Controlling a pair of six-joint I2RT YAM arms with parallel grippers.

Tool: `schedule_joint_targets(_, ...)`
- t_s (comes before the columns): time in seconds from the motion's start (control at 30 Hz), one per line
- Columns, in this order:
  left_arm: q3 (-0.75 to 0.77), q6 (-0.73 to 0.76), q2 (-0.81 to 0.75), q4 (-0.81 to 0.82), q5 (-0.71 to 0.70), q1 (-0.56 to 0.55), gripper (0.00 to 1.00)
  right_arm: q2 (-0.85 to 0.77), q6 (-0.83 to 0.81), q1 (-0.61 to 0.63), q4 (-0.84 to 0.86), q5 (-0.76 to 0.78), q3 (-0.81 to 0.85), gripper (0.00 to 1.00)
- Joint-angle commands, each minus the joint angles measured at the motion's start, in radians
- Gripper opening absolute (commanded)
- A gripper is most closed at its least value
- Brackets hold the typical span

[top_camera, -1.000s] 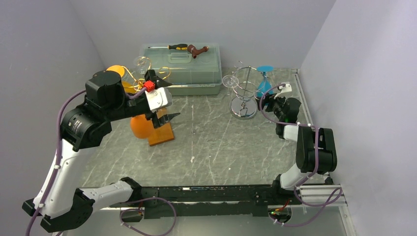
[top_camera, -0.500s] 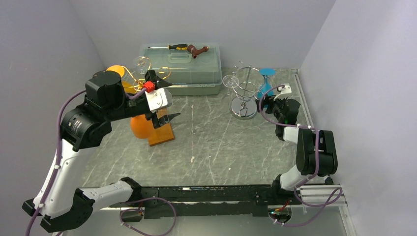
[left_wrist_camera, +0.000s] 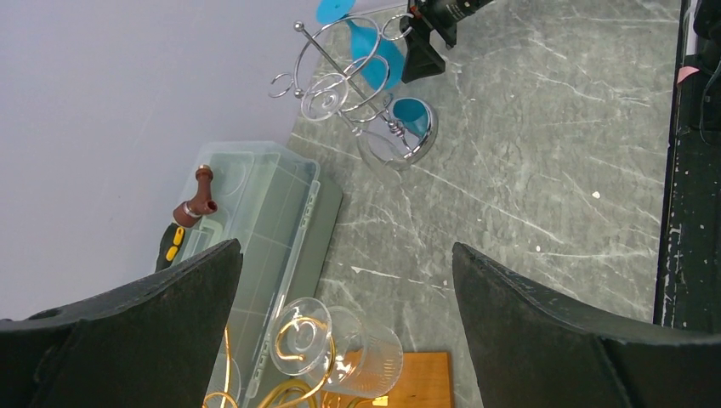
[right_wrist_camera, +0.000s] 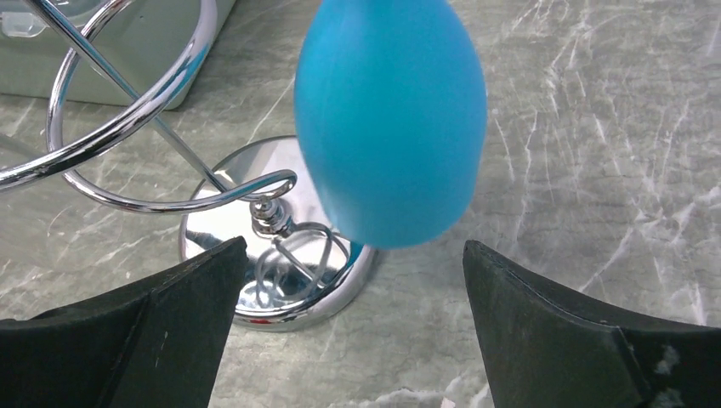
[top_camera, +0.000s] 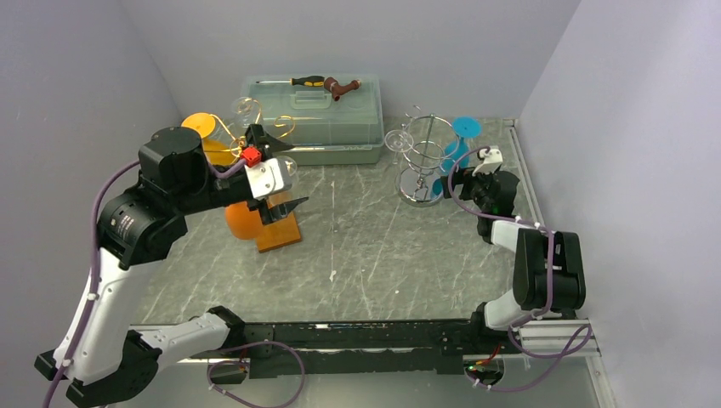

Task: Place the wine glass upside down on the wine glass rack
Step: Turn the wine glass upside down at the wine rack, then reset both arms

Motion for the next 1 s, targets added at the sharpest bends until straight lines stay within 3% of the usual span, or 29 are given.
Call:
schedule_joint_targets(0.0, 0.0, 0.0, -0.015, 0.043, 0.03, -0.002, 1.0, -0.068, -0.031, 0.005, -0.023, 0.036, 0.019, 1.0)
schedule_joint_targets(0.33, -0.005, -0.05, -0.037, 0.01, 0.045, -0.003, 1.0, -0.362, -0.017, 0.004, -0.221, 0.188, -0.086, 1.0)
schedule_joint_targets(0.67, -0.218, -0.079, -0.201, -0.082, 0.102, -0.003, 1.0, -0.706, 0.006, 0.001, -0.443, 0.373, -0.197, 1.0)
schedule_joint_targets(0.83, -0.307, -0.15, -0.33, -0.18, -0.031, -0.003, 0.99, -0.797, 0.044, 0.0, -0.521, 0.495, -0.228, 1.0)
schedule_joint_targets(0.97, -0.328, -0.199, -0.44, -0.173, -0.272, -0.004, 0.99, -0.815, 0.076, 0.0, -0.553, 0.531, -0.219, 1.0)
